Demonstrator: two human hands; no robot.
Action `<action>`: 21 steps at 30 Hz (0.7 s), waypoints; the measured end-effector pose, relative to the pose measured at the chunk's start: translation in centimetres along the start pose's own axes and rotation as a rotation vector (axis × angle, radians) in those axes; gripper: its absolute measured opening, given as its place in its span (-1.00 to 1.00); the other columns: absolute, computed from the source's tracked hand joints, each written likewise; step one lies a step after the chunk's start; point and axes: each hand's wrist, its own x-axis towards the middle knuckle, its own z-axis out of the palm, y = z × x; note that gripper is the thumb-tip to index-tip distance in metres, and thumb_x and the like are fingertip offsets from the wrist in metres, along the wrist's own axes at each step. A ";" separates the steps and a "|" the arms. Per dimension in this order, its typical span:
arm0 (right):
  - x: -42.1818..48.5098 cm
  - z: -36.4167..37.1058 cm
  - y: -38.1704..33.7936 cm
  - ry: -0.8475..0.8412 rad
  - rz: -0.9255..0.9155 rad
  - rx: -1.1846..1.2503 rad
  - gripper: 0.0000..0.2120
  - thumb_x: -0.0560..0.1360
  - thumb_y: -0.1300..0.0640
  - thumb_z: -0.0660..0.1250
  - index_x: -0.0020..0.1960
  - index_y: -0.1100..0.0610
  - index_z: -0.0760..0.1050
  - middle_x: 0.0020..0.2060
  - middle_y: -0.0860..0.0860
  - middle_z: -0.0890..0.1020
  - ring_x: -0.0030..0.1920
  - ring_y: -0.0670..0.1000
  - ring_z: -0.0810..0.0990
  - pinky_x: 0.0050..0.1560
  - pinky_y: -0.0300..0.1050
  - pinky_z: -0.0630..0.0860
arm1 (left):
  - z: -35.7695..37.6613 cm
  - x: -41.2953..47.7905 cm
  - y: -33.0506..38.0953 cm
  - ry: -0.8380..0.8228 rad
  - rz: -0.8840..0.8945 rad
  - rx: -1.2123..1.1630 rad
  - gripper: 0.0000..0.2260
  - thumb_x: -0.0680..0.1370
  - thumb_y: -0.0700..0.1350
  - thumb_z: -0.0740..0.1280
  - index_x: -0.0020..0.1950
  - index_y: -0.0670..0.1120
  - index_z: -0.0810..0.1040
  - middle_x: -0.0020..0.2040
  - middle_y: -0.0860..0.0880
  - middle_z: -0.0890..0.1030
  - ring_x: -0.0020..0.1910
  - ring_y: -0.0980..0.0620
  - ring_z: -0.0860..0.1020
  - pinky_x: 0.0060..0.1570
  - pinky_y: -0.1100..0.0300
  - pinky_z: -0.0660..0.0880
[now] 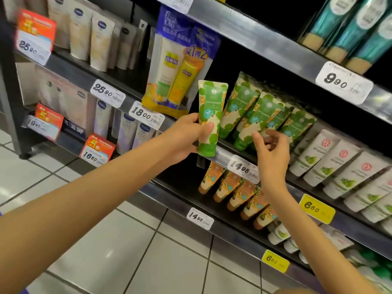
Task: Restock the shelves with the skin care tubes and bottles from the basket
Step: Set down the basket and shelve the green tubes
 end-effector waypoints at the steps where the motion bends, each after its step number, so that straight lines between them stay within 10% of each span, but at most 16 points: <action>1: -0.5 -0.1 -0.8 -0.081 -0.071 0.035 -0.66 0.47 0.02 0.35 0.19 0.13 0.42 -0.07 -0.02 0.48 -0.20 -0.27 0.43 -0.15 -0.45 0.40 | 0.2 0.0 -0.1 -0.008 -0.008 -0.007 -0.72 0.60 -0.21 0.18 0.31 -0.18 0.40 0.24 -0.18 0.51 0.23 -0.15 0.48 0.06 -0.02 0.48; 6: -3.1 1.0 -2.8 -0.541 -0.177 0.000 -0.60 0.43 0.07 0.40 0.22 0.04 0.37 0.00 -0.12 0.56 -0.02 -0.22 0.55 -0.05 -0.37 0.50 | 2.0 -0.1 -0.9 -0.123 0.011 -0.080 -0.72 0.59 -0.20 0.19 0.30 -0.15 0.41 0.04 -0.10 0.63 0.19 -0.12 0.52 0.15 -0.02 0.49; 13: 0.6 -2.6 -0.1 0.015 0.005 0.117 -0.57 0.46 0.12 0.39 0.26 0.05 0.32 0.10 -0.08 0.52 0.13 -0.09 0.51 0.01 -0.34 0.45 | 3.5 0.5 0.1 -0.090 0.088 -0.063 -0.59 0.57 -0.21 0.22 0.41 -0.20 0.29 0.29 -0.15 0.48 0.21 0.05 0.50 0.29 0.17 0.32; 21: 2.3 -1.8 3.3 0.058 0.120 -0.190 -0.43 0.41 0.05 0.45 0.33 0.18 0.34 -0.02 -0.07 0.43 0.05 -0.07 0.41 0.03 -0.19 0.38 | 3.3 0.5 -0.6 -0.021 0.032 -0.053 -0.66 0.57 -0.27 0.20 0.36 -0.22 0.36 0.26 -0.17 0.51 0.25 -0.01 0.49 0.30 0.15 0.34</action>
